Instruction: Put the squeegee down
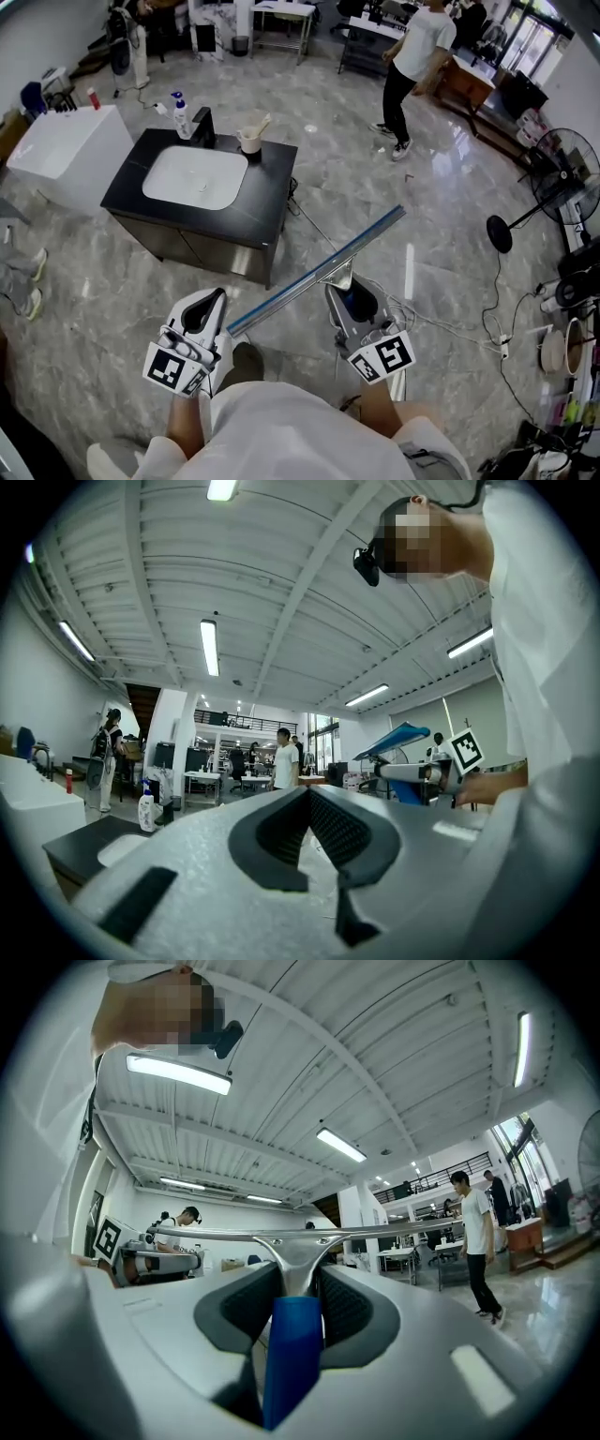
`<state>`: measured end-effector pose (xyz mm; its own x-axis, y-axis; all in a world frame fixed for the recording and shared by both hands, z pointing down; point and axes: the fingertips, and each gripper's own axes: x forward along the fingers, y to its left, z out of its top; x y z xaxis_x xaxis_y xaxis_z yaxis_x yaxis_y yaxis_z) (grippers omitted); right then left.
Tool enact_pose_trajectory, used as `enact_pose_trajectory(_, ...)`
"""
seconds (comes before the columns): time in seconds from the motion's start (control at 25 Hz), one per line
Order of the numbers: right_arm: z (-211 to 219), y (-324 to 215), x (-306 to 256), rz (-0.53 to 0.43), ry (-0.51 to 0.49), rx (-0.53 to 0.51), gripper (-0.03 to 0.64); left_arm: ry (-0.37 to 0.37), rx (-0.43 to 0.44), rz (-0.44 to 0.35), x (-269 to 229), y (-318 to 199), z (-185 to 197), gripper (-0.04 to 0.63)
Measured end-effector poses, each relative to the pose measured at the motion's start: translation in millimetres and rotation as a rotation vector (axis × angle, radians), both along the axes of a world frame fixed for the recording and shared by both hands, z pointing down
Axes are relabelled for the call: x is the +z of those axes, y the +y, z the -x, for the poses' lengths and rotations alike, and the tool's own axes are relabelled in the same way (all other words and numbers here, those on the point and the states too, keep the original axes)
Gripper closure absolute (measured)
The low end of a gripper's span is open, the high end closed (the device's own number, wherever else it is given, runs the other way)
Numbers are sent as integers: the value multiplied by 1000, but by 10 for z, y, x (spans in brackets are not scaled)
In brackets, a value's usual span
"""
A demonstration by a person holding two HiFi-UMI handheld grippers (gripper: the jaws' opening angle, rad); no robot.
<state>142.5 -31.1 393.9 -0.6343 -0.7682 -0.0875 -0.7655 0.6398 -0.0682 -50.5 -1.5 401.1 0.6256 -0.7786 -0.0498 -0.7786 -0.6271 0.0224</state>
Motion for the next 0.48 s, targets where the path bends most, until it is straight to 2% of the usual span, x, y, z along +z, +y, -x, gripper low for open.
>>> enact_pose_trajectory(0.28,754,-857,-112,5,23,27,479,1,26,0,-61,-950,810,595)
enact_pose_trajectory(0.48,1023,-1261,-27,38,48,11,478,15,24,15,-19,-1357,1059,594)
